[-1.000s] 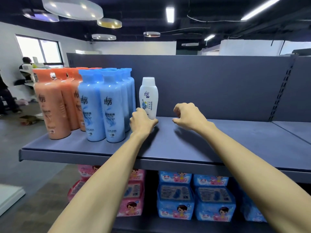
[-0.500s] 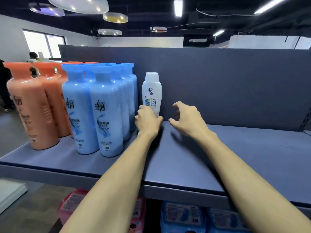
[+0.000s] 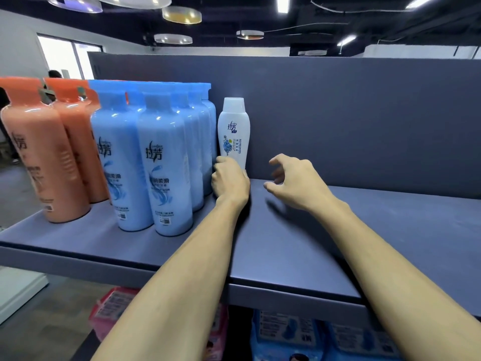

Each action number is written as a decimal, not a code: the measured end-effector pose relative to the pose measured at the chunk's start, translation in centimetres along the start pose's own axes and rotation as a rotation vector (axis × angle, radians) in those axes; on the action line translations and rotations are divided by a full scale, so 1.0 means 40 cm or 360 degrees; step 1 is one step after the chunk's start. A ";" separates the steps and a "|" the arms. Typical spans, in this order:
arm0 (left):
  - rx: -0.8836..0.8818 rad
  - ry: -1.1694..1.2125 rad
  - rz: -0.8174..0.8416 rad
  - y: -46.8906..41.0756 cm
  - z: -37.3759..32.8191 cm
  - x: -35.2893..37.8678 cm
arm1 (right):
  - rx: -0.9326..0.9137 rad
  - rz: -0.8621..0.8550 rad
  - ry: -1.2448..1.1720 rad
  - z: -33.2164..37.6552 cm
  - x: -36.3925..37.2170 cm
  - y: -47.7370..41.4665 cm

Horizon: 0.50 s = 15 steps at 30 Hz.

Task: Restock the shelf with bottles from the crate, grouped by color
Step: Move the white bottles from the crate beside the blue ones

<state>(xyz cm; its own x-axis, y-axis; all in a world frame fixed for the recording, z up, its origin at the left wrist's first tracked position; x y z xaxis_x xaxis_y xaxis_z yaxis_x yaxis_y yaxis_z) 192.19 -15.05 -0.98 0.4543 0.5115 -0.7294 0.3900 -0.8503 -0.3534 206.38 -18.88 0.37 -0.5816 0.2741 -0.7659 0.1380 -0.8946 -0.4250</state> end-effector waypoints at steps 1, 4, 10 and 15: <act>0.0004 -0.0006 0.0001 0.000 0.001 0.000 | 0.0000 -0.0002 0.0001 0.001 0.000 0.000; 0.0010 -0.0023 0.0009 0.000 0.002 0.002 | 0.0003 -0.0013 0.0008 -0.001 -0.002 -0.003; -0.0010 -0.0012 0.0010 -0.003 0.007 0.010 | 0.0079 0.0001 0.0033 -0.026 -0.003 -0.007; -0.0004 -0.0019 0.0025 0.003 0.007 0.000 | 0.0145 0.0028 0.0059 -0.043 -0.012 -0.005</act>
<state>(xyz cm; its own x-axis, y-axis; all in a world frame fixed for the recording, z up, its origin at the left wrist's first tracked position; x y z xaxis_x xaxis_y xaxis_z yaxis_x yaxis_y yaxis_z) 192.01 -15.19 -1.19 0.4507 0.4963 -0.7420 0.3847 -0.8581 -0.3402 208.00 -18.21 0.00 -0.5495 0.2694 -0.7909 0.0734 -0.9274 -0.3669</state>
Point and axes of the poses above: each hand's wrist, its own y-axis away from the middle knuckle, its own x-axis out of the palm, z = x × y, the point moved 1 cm from there along -y, towards the middle knuckle, and after that the axes turned 3 degrees about -y, right-handed, at the moved point
